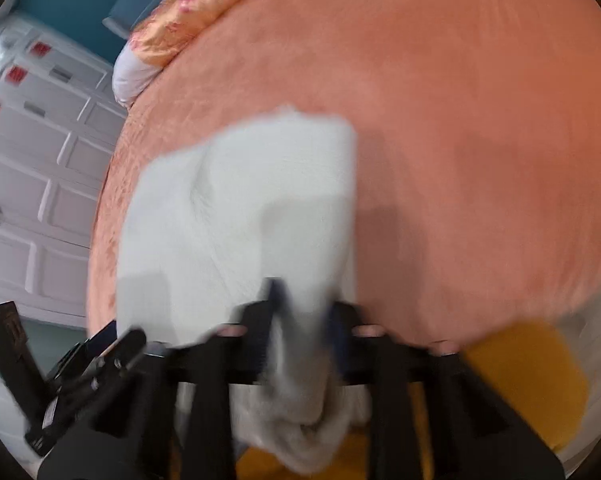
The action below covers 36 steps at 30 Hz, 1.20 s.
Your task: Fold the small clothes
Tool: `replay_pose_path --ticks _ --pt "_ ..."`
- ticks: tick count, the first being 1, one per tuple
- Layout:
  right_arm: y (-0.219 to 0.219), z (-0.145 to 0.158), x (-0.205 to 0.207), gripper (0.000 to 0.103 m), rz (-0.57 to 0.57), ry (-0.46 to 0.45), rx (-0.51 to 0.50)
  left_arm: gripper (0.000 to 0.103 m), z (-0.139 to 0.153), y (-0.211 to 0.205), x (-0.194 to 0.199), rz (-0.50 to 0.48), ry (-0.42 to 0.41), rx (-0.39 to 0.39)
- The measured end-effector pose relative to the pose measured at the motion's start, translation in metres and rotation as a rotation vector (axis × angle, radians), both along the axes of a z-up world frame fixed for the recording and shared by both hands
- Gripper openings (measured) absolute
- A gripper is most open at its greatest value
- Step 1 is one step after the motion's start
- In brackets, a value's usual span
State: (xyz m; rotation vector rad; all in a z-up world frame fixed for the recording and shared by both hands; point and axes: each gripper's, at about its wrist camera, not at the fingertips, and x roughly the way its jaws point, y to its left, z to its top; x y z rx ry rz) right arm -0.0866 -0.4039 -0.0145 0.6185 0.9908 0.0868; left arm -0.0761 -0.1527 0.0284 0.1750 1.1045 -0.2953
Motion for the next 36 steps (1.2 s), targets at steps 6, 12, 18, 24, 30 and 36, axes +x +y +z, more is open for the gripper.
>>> replay_pose_path --ticks 6,12,18,24,30,36 --pt "0.012 -0.021 0.024 0.014 0.038 0.093 -0.178 0.07 -0.002 -0.007 0.002 0.004 -0.01 0.028" --pt "0.007 0.003 -0.003 0.024 -0.025 0.064 -0.215 0.073 -0.008 -0.013 0.001 -0.003 -0.017 0.061" --pt "0.05 0.019 -0.024 0.024 0.105 0.072 -0.335 0.077 -0.011 -0.019 -0.002 -0.005 -0.031 0.088" --pt "0.076 -0.002 -0.023 0.025 0.112 0.121 -0.525 0.079 -0.012 -0.021 -0.006 -0.016 -0.04 0.113" --pt "0.07 -0.008 -0.033 0.024 0.121 0.129 -0.475 0.079 -0.012 -0.02 -0.008 -0.009 -0.037 0.101" --pt "0.06 0.005 -0.038 0.025 0.07 0.085 -0.301 0.083 -0.012 -0.018 -0.013 -0.011 -0.042 0.11"
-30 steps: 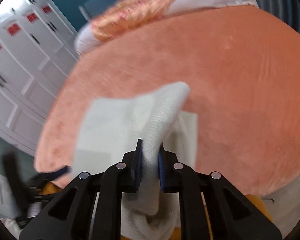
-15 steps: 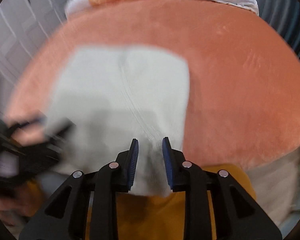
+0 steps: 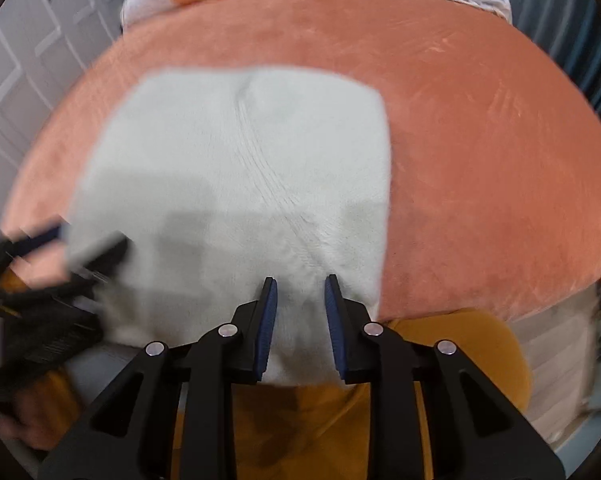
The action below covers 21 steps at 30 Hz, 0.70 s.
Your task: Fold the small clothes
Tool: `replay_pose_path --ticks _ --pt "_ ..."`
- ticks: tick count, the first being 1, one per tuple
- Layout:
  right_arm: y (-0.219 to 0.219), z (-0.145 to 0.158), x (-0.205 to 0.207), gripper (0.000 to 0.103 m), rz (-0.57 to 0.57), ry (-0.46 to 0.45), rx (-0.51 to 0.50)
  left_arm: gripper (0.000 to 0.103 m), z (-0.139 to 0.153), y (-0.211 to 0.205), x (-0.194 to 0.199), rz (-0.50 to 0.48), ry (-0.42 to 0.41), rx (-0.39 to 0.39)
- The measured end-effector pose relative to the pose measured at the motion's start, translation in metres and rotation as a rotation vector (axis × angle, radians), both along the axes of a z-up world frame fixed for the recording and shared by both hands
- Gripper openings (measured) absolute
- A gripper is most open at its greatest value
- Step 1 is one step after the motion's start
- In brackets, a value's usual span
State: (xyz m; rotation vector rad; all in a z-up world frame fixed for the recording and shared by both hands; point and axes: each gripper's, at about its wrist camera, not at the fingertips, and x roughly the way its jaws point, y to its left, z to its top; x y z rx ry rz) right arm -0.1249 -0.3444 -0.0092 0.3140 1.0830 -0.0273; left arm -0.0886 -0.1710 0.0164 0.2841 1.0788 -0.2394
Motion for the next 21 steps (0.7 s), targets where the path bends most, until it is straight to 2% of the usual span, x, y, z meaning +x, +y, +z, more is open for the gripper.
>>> replay_pose_path --ticks 1,3,5,8,12,13,16,19,21 --pt "-0.003 0.005 -0.003 0.024 -0.004 -0.008 0.016 0.083 0.0 0.0 0.0 0.005 0.007 -0.009" --pt "-0.002 0.007 -0.007 0.025 -0.025 -0.02 -0.015 0.084 0.0 0.003 0.0 0.001 0.041 -0.044" --pt "-0.008 0.006 -0.012 0.037 -0.043 -0.031 -0.009 0.086 0.001 0.007 0.002 0.008 0.063 -0.07" --pt "-0.029 -0.013 -0.013 0.048 -0.07 0.003 0.055 0.087 0.002 0.031 0.013 0.071 0.092 -0.153" --pt "-0.04 -0.039 -0.006 0.054 -0.065 0.042 0.189 0.09 -0.011 0.064 0.033 0.147 0.21 -0.329" --pt "-0.042 -0.044 -0.003 0.058 -0.072 0.047 0.21 0.09 -0.013 0.065 0.033 0.158 0.225 -0.35" --pt "-0.047 -0.054 0.007 0.066 -0.085 0.049 0.254 0.089 -0.013 0.057 0.033 0.155 0.219 -0.345" --pt "-0.051 -0.062 0.018 0.069 -0.088 0.048 0.306 0.089 -0.013 0.033 0.034 0.095 0.2 -0.281" --pt "-0.051 -0.067 0.026 0.071 -0.076 0.048 0.326 0.093 -0.016 0.023 0.035 0.085 0.176 -0.228"
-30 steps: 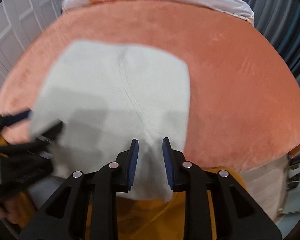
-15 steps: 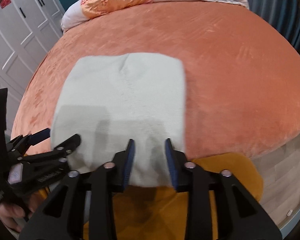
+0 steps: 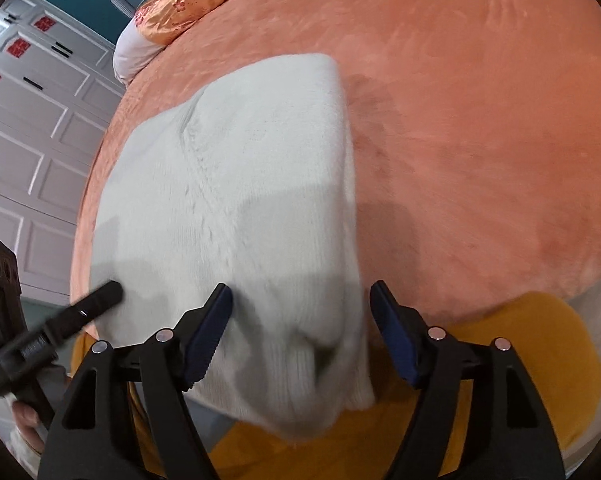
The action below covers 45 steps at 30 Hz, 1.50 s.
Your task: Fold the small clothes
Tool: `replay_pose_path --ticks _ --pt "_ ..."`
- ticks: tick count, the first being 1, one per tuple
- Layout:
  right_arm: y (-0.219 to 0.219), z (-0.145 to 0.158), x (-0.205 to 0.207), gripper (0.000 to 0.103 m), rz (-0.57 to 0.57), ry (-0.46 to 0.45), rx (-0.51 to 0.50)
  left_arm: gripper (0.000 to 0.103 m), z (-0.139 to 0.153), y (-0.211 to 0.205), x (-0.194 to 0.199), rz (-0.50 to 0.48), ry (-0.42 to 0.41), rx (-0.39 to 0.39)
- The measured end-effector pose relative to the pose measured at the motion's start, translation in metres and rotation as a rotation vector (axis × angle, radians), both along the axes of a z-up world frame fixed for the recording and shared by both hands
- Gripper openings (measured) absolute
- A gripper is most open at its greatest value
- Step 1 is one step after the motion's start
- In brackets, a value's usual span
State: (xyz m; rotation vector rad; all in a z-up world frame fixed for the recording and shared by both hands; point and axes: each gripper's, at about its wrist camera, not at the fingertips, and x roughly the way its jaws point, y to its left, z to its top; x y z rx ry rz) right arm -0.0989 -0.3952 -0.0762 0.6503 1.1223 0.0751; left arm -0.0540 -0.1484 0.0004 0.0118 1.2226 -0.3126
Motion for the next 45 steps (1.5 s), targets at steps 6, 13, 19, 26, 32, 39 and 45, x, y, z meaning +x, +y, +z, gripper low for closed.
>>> replay_pose_path --ticks 6,13,19,26,32,39,45 --pt "0.007 -0.008 0.018 0.079 0.033 -0.012 0.013 0.098 -0.012 -0.014 0.007 -0.006 -0.046 0.073" --pt "0.013 -0.011 0.029 0.087 0.068 -0.038 -0.016 0.098 -0.016 -0.016 0.007 -0.002 -0.079 0.077" --pt "0.013 -0.014 0.027 0.089 0.064 -0.054 -0.004 0.098 -0.018 -0.016 0.006 0.004 -0.091 0.072" --pt "0.016 -0.012 0.027 0.087 0.068 -0.071 -0.023 0.098 -0.026 -0.001 0.011 -0.047 -0.092 -0.049" --pt "0.021 -0.005 0.029 0.065 0.076 -0.083 0.01 0.098 -0.043 0.027 0.032 -0.074 0.089 -0.299" --pt "0.026 0.024 0.017 0.037 0.04 -0.135 0.016 0.075 -0.006 0.008 0.02 -0.137 0.043 -0.206" --pt "0.041 0.069 0.0 0.034 0.044 -0.203 -0.036 0.065 0.041 -0.003 0.008 -0.211 -0.033 -0.195"
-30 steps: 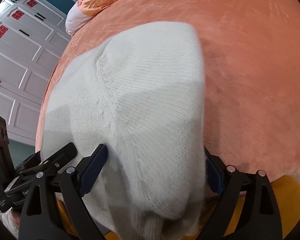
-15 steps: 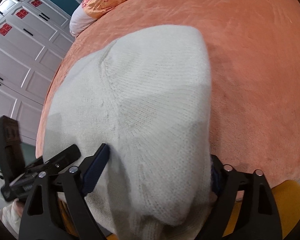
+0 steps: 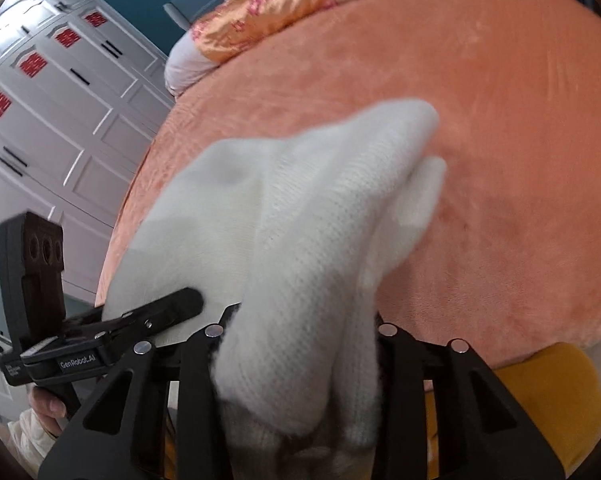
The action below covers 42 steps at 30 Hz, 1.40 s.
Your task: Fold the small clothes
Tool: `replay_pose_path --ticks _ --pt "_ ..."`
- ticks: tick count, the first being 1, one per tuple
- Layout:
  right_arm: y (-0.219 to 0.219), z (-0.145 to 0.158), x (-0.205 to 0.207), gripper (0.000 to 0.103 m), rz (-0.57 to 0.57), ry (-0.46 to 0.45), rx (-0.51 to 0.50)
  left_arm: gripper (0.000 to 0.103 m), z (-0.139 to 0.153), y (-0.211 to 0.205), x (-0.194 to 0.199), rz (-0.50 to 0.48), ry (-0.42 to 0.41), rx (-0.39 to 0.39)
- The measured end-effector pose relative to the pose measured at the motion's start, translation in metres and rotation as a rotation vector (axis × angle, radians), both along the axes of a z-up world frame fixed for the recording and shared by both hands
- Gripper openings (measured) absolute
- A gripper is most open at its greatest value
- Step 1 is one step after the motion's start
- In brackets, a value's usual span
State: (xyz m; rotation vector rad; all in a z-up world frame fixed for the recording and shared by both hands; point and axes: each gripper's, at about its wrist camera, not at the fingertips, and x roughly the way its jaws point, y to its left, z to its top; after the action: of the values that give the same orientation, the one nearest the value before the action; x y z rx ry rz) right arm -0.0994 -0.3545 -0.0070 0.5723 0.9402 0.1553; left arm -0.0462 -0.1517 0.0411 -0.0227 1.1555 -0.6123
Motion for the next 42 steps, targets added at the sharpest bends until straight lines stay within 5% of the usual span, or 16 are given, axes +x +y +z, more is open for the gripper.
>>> replay_pose_path --ticks 17,30,34,38,42 --pt "0.029 0.147 -0.035 0.034 -0.094 -0.343 -0.177 0.063 0.162 0.005 -0.023 -0.115 -0.396 -0.105" --pt "0.099 0.239 0.043 0.034 0.049 -0.577 -0.202 0.064 0.252 0.089 0.02 -0.005 -0.66 -0.135" --pt "0.111 0.212 0.104 0.038 0.095 -0.507 -0.148 0.066 0.226 0.116 0.075 0.048 -0.613 -0.11" --pt "0.115 0.099 0.17 0.046 0.104 -0.257 -0.147 0.075 0.125 0.154 0.139 0.188 -0.464 -0.017" --pt "0.1 0.007 0.165 0.044 0.018 -0.045 -0.079 0.074 0.039 0.197 0.152 0.287 -0.286 0.069"
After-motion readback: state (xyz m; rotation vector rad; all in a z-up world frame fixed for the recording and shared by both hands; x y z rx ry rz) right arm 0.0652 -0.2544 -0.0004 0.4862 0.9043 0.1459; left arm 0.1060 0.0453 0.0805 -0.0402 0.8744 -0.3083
